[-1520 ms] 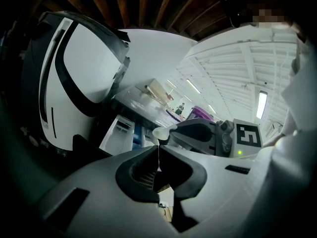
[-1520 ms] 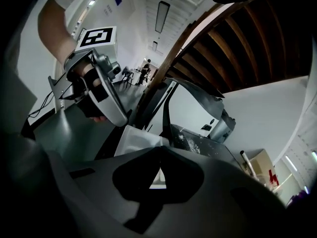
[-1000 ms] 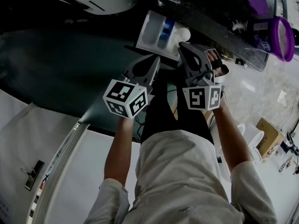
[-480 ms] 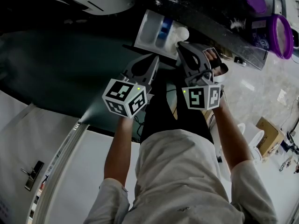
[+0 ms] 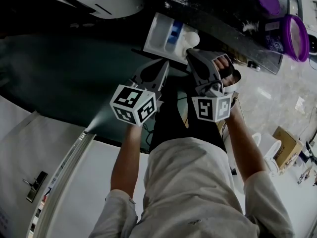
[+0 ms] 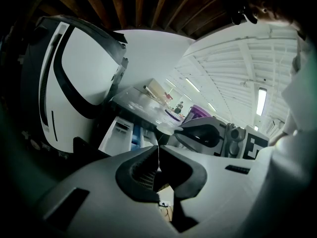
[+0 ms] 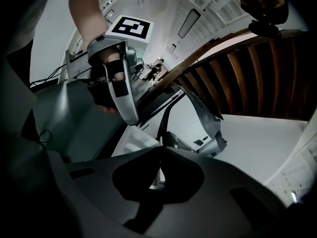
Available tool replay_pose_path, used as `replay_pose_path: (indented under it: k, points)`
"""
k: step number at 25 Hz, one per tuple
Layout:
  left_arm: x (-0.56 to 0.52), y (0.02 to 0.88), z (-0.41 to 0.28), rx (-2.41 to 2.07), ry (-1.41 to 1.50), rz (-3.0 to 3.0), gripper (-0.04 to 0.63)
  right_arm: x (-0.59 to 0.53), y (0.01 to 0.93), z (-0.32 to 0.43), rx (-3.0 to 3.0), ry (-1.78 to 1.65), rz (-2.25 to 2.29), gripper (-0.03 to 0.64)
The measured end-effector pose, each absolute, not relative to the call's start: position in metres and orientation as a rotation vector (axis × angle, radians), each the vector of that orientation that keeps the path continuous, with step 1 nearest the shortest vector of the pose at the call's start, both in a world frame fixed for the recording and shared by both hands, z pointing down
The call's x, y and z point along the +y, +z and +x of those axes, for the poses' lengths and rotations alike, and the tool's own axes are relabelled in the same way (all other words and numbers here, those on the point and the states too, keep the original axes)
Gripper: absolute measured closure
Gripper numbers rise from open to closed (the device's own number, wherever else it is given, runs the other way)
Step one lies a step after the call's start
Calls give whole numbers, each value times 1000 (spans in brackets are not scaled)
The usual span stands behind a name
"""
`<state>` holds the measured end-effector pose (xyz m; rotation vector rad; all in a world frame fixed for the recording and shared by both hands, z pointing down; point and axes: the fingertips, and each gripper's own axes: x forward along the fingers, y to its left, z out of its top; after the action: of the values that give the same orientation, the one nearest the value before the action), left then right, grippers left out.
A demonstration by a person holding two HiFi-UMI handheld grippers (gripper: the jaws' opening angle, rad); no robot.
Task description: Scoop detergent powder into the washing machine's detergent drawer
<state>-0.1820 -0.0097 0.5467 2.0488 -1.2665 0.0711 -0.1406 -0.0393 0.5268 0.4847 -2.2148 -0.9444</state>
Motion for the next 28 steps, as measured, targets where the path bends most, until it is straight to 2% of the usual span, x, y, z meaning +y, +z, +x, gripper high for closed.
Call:
replay_pose_path:
  k: [19, 28]
  points:
    - [-16, 507, -177, -1297, 72, 2104, 575, -49, 486, -137, -2550, -146, 675, 607]
    - [-21, 477, -174, -1315, 48, 2150, 575, -51, 455, -126, -2642, 94, 764, 607]
